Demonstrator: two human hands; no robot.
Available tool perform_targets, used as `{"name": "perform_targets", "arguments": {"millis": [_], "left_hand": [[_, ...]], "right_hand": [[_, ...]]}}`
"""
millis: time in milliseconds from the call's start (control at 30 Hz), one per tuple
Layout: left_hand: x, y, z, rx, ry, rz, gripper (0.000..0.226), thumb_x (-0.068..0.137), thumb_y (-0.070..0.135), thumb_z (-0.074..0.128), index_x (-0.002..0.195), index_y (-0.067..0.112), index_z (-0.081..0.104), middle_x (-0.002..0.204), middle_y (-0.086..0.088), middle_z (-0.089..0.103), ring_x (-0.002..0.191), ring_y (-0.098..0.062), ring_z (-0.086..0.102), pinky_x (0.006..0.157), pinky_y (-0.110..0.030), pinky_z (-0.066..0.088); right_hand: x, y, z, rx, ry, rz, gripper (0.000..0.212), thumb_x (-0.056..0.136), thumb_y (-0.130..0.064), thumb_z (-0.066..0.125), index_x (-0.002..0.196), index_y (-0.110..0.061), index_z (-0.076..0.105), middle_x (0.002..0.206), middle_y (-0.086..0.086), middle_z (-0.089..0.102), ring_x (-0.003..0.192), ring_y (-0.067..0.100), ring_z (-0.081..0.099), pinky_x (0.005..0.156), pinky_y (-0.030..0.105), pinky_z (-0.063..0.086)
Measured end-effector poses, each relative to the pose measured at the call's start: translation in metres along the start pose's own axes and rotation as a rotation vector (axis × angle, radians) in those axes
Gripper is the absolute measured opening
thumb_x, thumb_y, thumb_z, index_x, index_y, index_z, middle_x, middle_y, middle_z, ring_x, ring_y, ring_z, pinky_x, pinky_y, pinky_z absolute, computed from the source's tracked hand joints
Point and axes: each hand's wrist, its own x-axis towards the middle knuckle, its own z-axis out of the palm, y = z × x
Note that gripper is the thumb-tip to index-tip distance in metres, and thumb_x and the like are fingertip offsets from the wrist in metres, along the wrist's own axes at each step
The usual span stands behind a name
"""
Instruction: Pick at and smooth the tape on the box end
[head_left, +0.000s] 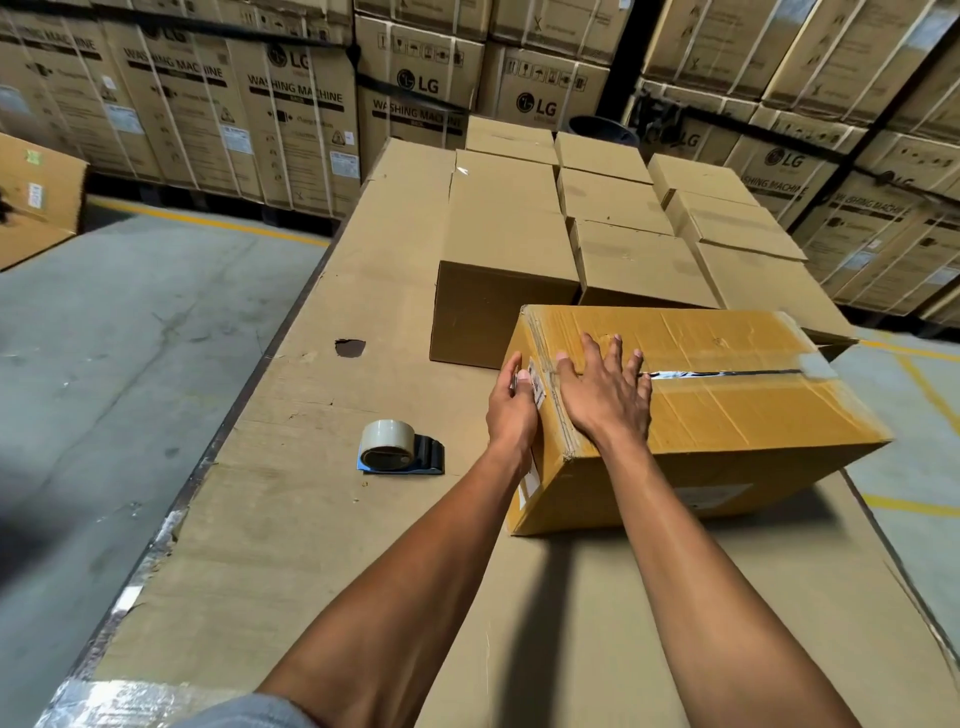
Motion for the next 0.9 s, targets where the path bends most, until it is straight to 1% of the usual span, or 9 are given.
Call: {"name": "perform_targets", "arguments": {"millis": [133,167,267,400,533,633,700,800,900], "left_hand": [[-0.017,0.007,0.012,0.275,0.042,0.056,0.054,0.118,0.053,0.025,0.171,0.046,0.032,0.182,0.006,0.029,0.167,-0.025,0.028,0.133,-0.065,0.014],[-0.019,0.007,0.012,0.266,0.03,0.078,0.054,0.118,0.054,0.024,0.171,0.046,0.03,0.182,0.006,0.028,0.167,-0.024,0.027,0.134,-0.064,0.014],[-0.018,-0.001,0.008,0.159,-0.029,0.094,0.057,0.115,0.061,0.03,0.17,0.047,0.034,0.177,0.004,0.041,0.162,-0.026,0.039,0.132,-0.059,0.029],[-0.015,-0.007,0.003,0.102,-0.047,0.078,0.06,0.112,0.066,0.039,0.168,0.044,0.04,0.176,0.004,0.041,0.162,-0.023,0.038,0.133,-0.054,0.031],[-0.009,-0.011,0.001,0.149,-0.034,0.08,0.05,0.117,0.052,0.038,0.167,0.043,0.043,0.173,0.001,0.045,0.159,-0.025,0.043,0.131,-0.052,0.035],[-0.009,-0.008,-0.004,0.208,-0.033,0.117,0.049,0.12,0.041,0.035,0.168,0.041,0.041,0.174,0.0,0.044,0.16,-0.026,0.04,0.132,-0.049,0.032],[-0.009,-0.001,-0.004,0.259,-0.049,0.122,0.05,0.121,0.04,0.033,0.171,0.041,0.034,0.18,0.002,0.033,0.166,-0.023,0.029,0.135,-0.049,0.023],[-0.009,0.004,-0.001,0.267,-0.081,0.192,0.053,0.119,0.049,0.029,0.173,0.046,0.025,0.185,0.006,0.016,0.171,-0.017,0.014,0.137,-0.054,0.014],[-0.004,-0.003,-0.001,0.266,-0.109,0.268,0.059,0.114,0.062,0.023,0.171,0.051,0.024,0.184,0.01,0.02,0.17,-0.016,0.017,0.135,-0.062,0.019]], "right_hand": [[-0.003,-0.002,-0.002,-0.03,0.0,-0.019,0.084,0.098,-0.081,0.019,0.168,-0.036,0.007,0.177,0.009,-0.005,0.163,0.033,-0.01,0.129,0.059,0.001],[-0.003,-0.002,-0.002,-0.031,-0.003,-0.019,0.084,0.098,-0.081,0.018,0.168,-0.036,0.007,0.177,0.01,-0.005,0.163,0.033,-0.009,0.129,0.059,0.001],[-0.004,-0.002,-0.002,-0.039,-0.012,-0.009,0.082,0.098,-0.08,0.017,0.168,-0.038,0.006,0.177,0.008,-0.006,0.163,0.032,-0.009,0.128,0.06,0.001],[-0.003,-0.004,-0.003,-0.03,-0.036,-0.001,0.068,0.105,-0.067,0.023,0.167,-0.043,0.007,0.177,0.005,-0.007,0.163,0.03,-0.009,0.129,0.059,0.0],[-0.001,-0.005,-0.001,-0.05,-0.046,0.003,0.059,0.11,-0.052,0.024,0.166,-0.047,0.007,0.177,0.006,-0.005,0.163,0.03,-0.009,0.129,0.06,-0.001],[0.0,-0.006,0.0,-0.064,-0.024,-0.042,0.057,0.11,-0.048,0.022,0.166,-0.046,0.011,0.178,0.005,-0.002,0.163,0.028,-0.009,0.129,0.061,-0.003],[0.0,-0.006,0.001,-0.064,-0.013,-0.059,0.06,0.108,-0.056,0.022,0.166,-0.045,0.012,0.178,0.004,-0.002,0.163,0.027,-0.008,0.129,0.062,-0.003],[0.0,-0.006,0.0,-0.068,-0.005,-0.071,0.066,0.105,-0.069,0.021,0.166,-0.045,0.012,0.177,0.002,-0.003,0.163,0.026,-0.007,0.127,0.06,-0.002],[0.001,-0.006,0.0,-0.057,-0.014,-0.08,0.06,0.107,-0.065,0.021,0.164,-0.05,0.013,0.178,0.001,-0.003,0.164,0.026,-0.006,0.128,0.06,0.0]]}}
